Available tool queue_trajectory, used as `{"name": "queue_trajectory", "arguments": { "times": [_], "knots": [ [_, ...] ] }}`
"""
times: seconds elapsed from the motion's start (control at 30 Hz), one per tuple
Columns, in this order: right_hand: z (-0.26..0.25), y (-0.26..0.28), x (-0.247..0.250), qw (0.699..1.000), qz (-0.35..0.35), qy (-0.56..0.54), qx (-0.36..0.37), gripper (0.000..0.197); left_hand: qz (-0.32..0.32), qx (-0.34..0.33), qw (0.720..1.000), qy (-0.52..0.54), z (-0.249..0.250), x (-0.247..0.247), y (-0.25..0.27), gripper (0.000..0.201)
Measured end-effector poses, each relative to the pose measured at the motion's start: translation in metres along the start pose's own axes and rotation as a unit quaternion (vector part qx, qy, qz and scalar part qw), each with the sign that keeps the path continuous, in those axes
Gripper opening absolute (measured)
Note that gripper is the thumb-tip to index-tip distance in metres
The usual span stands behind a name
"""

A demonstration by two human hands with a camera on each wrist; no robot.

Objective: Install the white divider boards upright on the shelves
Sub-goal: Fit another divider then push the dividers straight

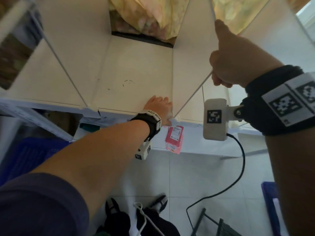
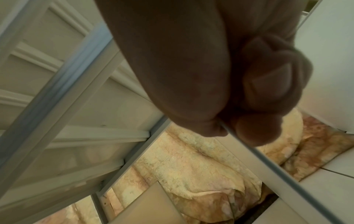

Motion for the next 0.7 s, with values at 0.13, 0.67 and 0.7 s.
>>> {"name": "queue_trajectory", "arguments": {
  "times": [0.13, 0.67, 0.7],
  "knots": [
    [-0.002, 0.001, 0.002, 1.000, -0.007, -0.002, -0.012, 0.065, -0.013, -0.006, 1.000, -0.025, 0.001, 0.006, -0.002, 0.081],
    [0.046, 0.036, 0.034, 0.985, 0.114, -0.113, -0.058, 0.058, -0.108, 0.038, 0.992, 0.058, 0.034, 0.045, 0.060, 0.033],
    [0.062, 0.040, 0.043, 0.984, 0.142, -0.086, -0.066, 0.055, -0.111, 0.028, 0.992, 0.051, 0.043, 0.052, 0.062, 0.034]
  ]
}}
Point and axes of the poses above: each hand's wrist, its own y-axis away from the middle knuckle, its own x-axis out of the back of the hand, z = x × y, the point moved 1 cm from there along -y, towards the middle knuckle, and after that the axes turned 2 degrees about x, right-handed, at the moved point
